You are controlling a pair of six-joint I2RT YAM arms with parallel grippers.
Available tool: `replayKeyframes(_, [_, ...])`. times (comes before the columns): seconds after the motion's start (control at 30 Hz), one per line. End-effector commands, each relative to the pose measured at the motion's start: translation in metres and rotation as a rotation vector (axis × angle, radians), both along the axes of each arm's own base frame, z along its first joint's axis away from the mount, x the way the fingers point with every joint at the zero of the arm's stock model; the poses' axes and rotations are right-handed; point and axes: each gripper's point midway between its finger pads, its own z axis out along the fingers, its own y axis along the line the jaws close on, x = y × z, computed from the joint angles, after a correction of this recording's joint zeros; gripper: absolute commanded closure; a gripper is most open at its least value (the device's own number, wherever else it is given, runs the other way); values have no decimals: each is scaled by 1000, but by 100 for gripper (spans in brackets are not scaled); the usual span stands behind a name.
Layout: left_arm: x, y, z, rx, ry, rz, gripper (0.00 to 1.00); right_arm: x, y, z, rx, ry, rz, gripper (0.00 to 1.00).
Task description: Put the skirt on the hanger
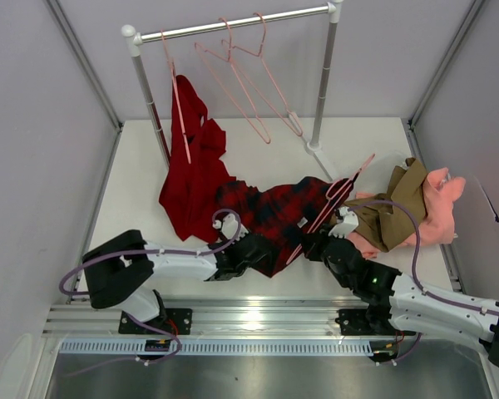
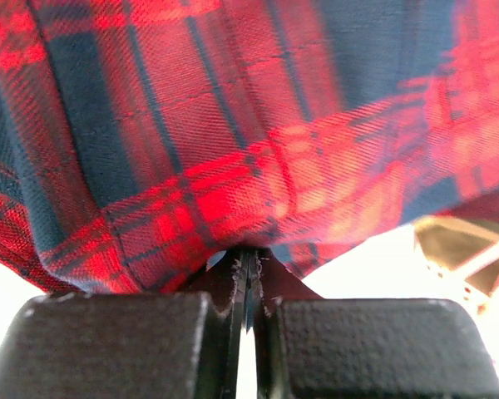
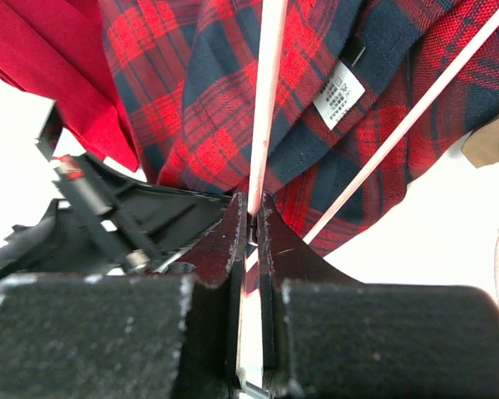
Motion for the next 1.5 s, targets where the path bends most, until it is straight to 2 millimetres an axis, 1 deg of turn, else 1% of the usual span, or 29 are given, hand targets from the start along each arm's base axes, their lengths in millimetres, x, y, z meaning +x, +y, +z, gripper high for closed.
replayKeyframes(0.0, [15,0,43,-59,-145,-13,98,5,-2,3,8,-7,-32,100])
replayKeyframes(0.03, [14,2,45,-61,-151,-23,100,6,-1,5,13,-10,-32,100])
replayKeyframes(0.1, [12,3,54,-81,-181,-46,100,8,-2,8,20,-15,-47,100])
replayKeyframes(0.13, [9,5,52,-84,-181,-58,100,9,-1,12,30,-21,-48,100])
replayKeyframes(0.2, [8,4,59,-118,-203,-67,100,11,-2,17,45,-31,-67,100])
replayKeyframes(0.23, [4,9,55,-120,-198,-74,100,12,-2,20,49,-38,-70,100])
replayKeyframes(0.27, [4,8,61,-139,-213,-80,100,14,1,27,67,-49,-69,100])
replayKeyframes(0.3, [3,10,59,-138,-217,-83,100,15,2,29,69,-55,-69,100])
replayKeyframes(0.4, [0,12,68,-162,-251,-105,100,18,9,37,91,-67,-63,100])
replayKeyframes(0.43, [0,12,75,-165,-272,-106,100,20,13,35,85,-65,-54,100])
replayKeyframes(0.63, [-4,18,91,-184,-343,-125,100,27,24,31,98,-40,-62,100])
replayKeyframes(0.8, [-9,24,87,-195,-352,-136,100,34,31,35,178,-12,-86,100])
replayKeyframes(0.87, [-9,22,88,-206,-354,-141,100,37,32,39,201,-16,-100,100])
replayKeyframes(1.0, [-10,20,85,-188,-356,-160,100,42,33,36,173,-22,-117,100])
replayKeyframes(1.07, [-11,17,80,-122,-370,-212,100,43,33,31,130,-13,-113,100])
replayKeyframes(1.1, [-13,13,80,-103,-375,-242,100,43,30,28,105,-9,-123,100])
replayKeyframes(1.13, [-15,13,73,-54,-373,-277,100,44,27,26,89,-7,-127,100])
replayKeyframes(1.17, [-18,6,69,-32,-368,-319,100,43,22,23,70,1,-135,100])
replayKeyframes(1.23, [-25,1,59,33,-374,-404,100,44,13,18,44,17,-144,100])
replayKeyframes(1.27, [-28,-7,59,51,-376,-448,99,43,8,21,49,14,-150,100])
replayKeyframes(1.33, [-39,-15,55,122,-405,-541,94,43,1,19,31,18,-158,100])
replayKeyframes(1.37, [-41,-17,54,161,-410,-565,91,42,-1,24,40,13,-153,100])
replayKeyframes(1.4, [-48,-25,59,168,-430,-609,83,41,-1,23,37,16,-150,100])
replayKeyframes(1.47, [-51,-29,61,217,-482,-681,73,40,-3,21,23,25,-143,100])
